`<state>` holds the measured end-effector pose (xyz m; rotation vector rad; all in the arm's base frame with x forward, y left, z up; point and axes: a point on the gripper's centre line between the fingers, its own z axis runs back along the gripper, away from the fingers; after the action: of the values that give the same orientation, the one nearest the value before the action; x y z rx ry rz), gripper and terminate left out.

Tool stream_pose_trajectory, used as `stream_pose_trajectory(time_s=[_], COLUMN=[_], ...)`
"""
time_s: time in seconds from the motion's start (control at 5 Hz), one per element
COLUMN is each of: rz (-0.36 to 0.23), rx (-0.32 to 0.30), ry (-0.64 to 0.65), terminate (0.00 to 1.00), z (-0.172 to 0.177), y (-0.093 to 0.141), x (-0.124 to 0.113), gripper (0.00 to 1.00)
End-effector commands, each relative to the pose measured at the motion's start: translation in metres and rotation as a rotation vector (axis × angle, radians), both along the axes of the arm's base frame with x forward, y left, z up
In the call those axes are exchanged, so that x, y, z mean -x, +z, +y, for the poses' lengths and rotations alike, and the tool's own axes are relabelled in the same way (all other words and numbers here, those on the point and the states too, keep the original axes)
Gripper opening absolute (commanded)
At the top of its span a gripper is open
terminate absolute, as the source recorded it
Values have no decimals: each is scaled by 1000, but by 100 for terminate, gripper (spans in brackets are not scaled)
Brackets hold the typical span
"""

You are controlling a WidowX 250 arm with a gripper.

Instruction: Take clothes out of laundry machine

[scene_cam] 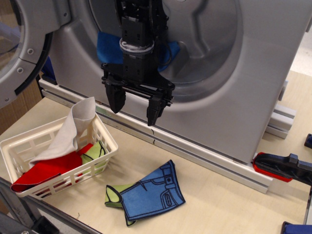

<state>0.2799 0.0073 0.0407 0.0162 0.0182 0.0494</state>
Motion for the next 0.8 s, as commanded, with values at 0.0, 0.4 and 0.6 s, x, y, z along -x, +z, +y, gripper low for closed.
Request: stream_pose_trajectory(time_s=[0.0, 0.4, 0.6], rz=[0, -160, -271], rx=[0, -176, -225], ry=[0, -1, -39], terminate=[0, 0, 0], z=[0, 12, 19], y=[0, 13, 32], x=[0, -1, -14], gripper=[100, 100, 100])
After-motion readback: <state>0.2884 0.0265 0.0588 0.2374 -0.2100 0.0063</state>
